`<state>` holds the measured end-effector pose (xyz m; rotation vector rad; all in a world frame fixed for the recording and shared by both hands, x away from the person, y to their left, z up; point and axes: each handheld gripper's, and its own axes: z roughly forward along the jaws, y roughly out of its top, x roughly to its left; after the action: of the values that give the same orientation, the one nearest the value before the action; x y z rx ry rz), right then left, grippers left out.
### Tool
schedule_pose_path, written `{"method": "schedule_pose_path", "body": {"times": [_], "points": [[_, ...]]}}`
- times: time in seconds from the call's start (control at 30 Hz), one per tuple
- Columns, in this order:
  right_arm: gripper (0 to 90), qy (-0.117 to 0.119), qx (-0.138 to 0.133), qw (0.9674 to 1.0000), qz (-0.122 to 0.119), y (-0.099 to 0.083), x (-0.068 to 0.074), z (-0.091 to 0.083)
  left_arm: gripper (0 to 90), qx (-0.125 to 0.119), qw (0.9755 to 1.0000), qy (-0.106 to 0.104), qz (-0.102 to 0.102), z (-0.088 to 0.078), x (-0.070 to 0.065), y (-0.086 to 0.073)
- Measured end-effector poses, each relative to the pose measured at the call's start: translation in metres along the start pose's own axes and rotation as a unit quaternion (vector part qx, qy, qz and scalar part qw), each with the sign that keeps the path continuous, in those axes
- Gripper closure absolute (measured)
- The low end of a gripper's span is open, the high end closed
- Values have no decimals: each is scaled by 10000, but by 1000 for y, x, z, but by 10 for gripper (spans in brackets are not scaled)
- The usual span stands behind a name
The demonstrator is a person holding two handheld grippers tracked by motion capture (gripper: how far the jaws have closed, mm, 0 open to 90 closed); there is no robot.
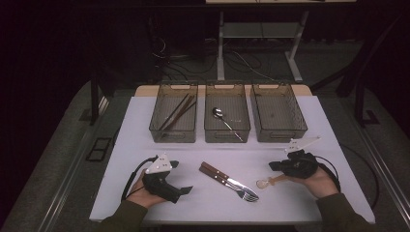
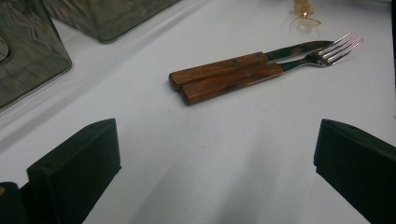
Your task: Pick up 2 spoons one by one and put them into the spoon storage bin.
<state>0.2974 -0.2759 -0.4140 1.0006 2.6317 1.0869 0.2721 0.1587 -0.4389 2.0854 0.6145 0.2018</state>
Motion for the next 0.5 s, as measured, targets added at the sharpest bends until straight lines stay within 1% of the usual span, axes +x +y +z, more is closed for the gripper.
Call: {"method": "schedule_pose_path", "body": {"times": [0.03,0.2,0.3,0.4,0.5], "points": [[893,38,18,10000,-9,-3,3,0,0,3,10000,4,10,0,0,0],[894,5,114,9999,-82,-16,17,-2,0,21,10000,22,21,0,0,0],[893,26,163,9998,-147,-22,24,-1,0,45,10000,25,40,0,-1,0],[894,9,226,9996,-152,-26,28,1,0,48,10000,28,38,0,-1,1],[894,42,308,9994,-168,-27,29,6,0,51,10000,35,45,0,-1,1]]}}
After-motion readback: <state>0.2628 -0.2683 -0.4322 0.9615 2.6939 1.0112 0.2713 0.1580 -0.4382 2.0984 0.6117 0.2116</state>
